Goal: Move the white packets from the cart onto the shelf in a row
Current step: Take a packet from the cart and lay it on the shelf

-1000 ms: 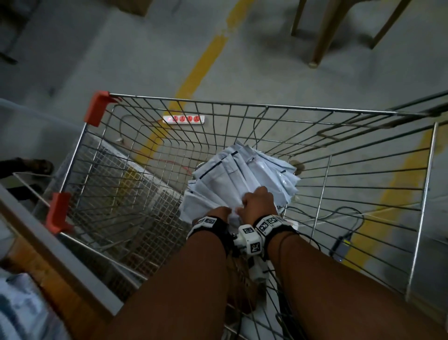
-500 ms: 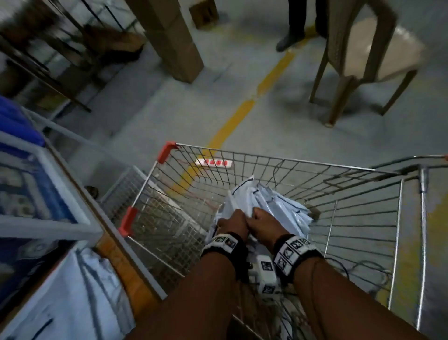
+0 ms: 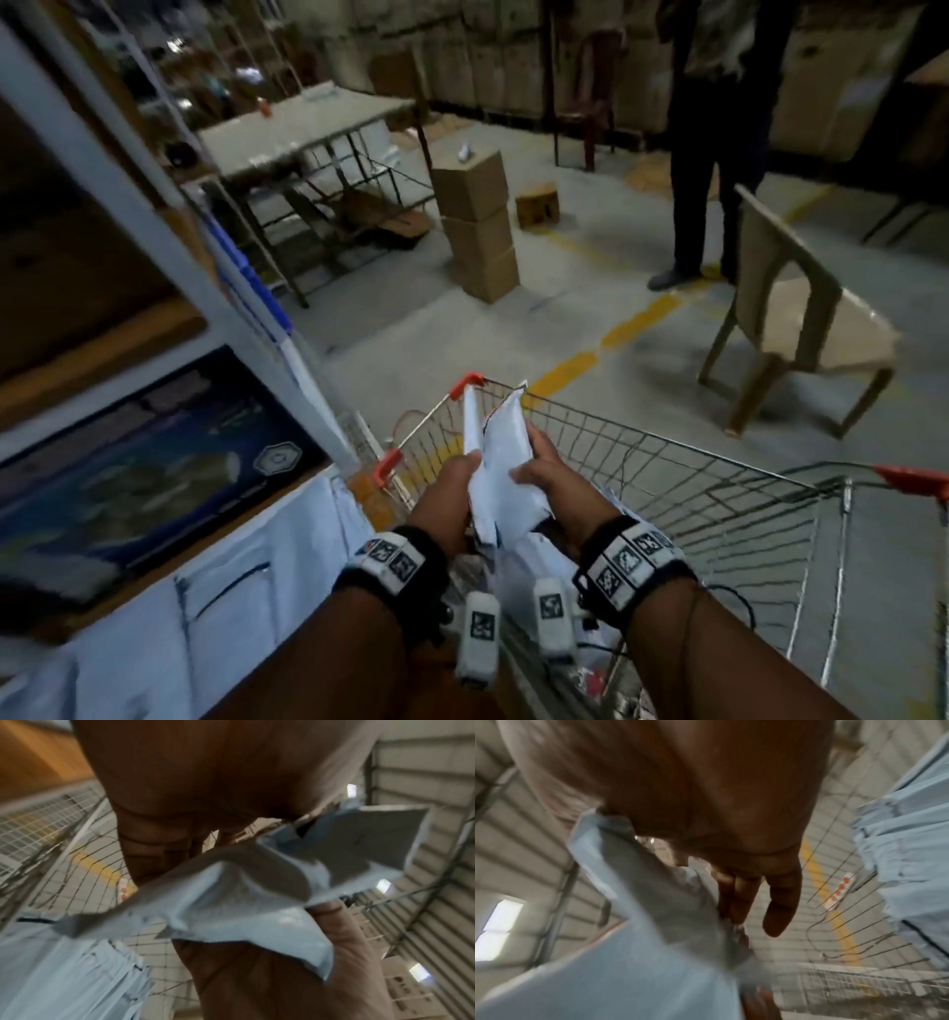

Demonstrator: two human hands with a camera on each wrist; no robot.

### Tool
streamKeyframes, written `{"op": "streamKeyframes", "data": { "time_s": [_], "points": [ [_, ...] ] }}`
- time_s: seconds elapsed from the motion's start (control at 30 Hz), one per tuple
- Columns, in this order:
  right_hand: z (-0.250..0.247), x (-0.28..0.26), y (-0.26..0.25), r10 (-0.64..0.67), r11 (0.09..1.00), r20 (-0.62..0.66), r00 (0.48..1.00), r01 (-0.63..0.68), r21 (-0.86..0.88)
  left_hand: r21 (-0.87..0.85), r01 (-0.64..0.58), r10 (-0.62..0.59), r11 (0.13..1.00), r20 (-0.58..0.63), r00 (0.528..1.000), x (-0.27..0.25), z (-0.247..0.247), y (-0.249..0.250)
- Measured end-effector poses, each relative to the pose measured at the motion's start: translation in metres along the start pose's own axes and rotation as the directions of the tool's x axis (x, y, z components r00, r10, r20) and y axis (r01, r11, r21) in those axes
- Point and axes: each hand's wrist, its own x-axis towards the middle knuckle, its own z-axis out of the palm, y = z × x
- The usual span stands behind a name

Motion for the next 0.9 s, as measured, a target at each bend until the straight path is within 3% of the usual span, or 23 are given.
{"op": "streamKeyframes", "data": {
  "time_s": [0.27, 0.47, 0.6, 0.77, 0.9],
  "points": [
    [0.151, -0.042, 0.016, -0.041, 0.968, 0.075, 0.996, 0.058, -0.245, -0.151, -0.186, 0.175, 0.971, -0.085, 0.981, -0.097, -0.112, -0.012],
    [0.276, -0.067, 0.069, -0.086, 0.858, 0.251, 0.964, 0.199, -0.473, 0.002, -0.231, 0.22, 0.973, -0.324, 0.92, -0.192, -0.256, -0.049],
    [0.36, -0.081, 0.112, -0.044, 0.682, 0.355, 0.934, 0.287, -0.672, 0.09, -0.2, 0.219, 0.976, -0.437, 0.872, -0.258, -0.351, -0.087],
    [0.455, -0.101, 0.17, 0.047, 0.399, 0.3, 0.953, 0.257, -0.88, 0.204, -0.083, 0.188, 0.975, -0.57, 0.8, -0.324, -0.457, -0.142],
    [0.519, -0.116, 0.213, 0.103, 0.209, 0.328, 0.939, 0.302, -0.93, 0.341, 0.017, 0.227, 0.94, -0.661, 0.715, -0.368, -0.527, -0.175]
  ]
}}
